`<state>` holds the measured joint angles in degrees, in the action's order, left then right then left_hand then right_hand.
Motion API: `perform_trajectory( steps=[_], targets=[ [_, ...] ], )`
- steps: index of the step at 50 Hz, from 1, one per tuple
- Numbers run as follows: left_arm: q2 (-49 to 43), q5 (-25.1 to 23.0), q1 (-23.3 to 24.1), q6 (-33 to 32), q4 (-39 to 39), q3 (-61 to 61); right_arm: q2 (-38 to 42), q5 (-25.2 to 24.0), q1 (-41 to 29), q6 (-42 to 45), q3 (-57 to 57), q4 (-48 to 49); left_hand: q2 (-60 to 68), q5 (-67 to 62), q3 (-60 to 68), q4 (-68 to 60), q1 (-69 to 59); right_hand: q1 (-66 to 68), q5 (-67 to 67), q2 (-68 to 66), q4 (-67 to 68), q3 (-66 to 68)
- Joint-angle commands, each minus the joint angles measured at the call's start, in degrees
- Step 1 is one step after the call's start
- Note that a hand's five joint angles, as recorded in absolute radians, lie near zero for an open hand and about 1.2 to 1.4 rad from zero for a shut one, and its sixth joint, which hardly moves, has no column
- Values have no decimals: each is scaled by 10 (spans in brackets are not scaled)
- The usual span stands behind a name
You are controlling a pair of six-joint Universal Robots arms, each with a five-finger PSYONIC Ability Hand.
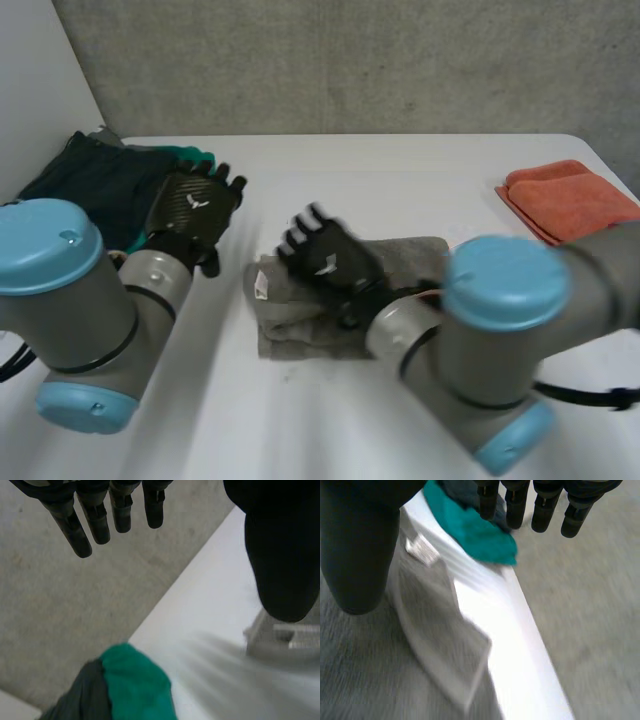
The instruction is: Fold the laundry.
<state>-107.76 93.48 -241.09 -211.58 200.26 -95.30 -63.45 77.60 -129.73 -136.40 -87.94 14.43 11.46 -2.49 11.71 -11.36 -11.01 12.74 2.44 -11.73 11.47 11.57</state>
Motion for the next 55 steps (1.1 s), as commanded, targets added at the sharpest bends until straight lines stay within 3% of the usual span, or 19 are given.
perform_trajectory(
  steps=[1, 5, 7, 8, 9, 11, 12, 18, 22, 29, 41, 55],
  targets=[
    [-22, 0, 33, 1, 0, 34, -44, 2, 109, -77, -86, -69, -15, 25, -17, 14, 10, -27, -24, 17, -15, -16],
    [-42, 1, 55, 1, 0, 39, -36, 2, 171, -68, -122, -85, -15, 25, -17, 14, 10, -27, -24, 17, -15, -16],
    [-47, 1, 55, 1, 0, 39, -28, 2, 188, -57, -130, -85, -15, 25, -17, 14, 10, 79, 82, -89, 92, 90],
    [-49, 1, 56, 1, -1, 39, -24, 3, 195, -51, -130, -86, -15, 25, -17, 14, 10, 159, 162, -169, 172, 171],
    [-52, 1, 57, 1, -2, 37, -19, 8, 206, -37, -129, -87, -15, 25, -17, 14, 10, 373, 376, -383, 386, 385],
    [-53, 1, 57, 1, -3, 35, -19, 16, 214, -27, -125, -84, -15, 25, -17, 14, 10, 621, 625, -632, 634, 633],
    [-53, 1, 57, 2, -4, 35, -19, 23, 217, -22, -124, -80, -15, 25, -17, 14, 10, 672, 675, -682, 685, 684],
    [-52, 0, 81, 7, -7, 29, -58, 84, 209, -1, -96, -19, -14, 24, -17, 13, 10, 673, 676, -683, 685, 684],
    [-47, 0, 122, 48, -7, 35, -90, 90, 176, -7, -79, -24, -9, 19, -12, 8, 5, 673, 676, -683, 685, 684],
    [-39, 0, 166, 129, -5, 49, -57, 96, 107, -10, -73, -41, 16, -6, 14, -17, -21, 673, 676, -683, 685, 684],
    [-155, 4, 204, 139, -18, 149, -51, 107, 121, -18, -145, -36, 25, -14, 22, -26, -29, 673, 676, -683, 685, 684],
    [-266, 23, 209, 133, -33, 232, -54, 106, 179, -13, -191, -31, 65, -55, 62, -66, -69, 673, 676, -683, 685, 684]
  ],
)
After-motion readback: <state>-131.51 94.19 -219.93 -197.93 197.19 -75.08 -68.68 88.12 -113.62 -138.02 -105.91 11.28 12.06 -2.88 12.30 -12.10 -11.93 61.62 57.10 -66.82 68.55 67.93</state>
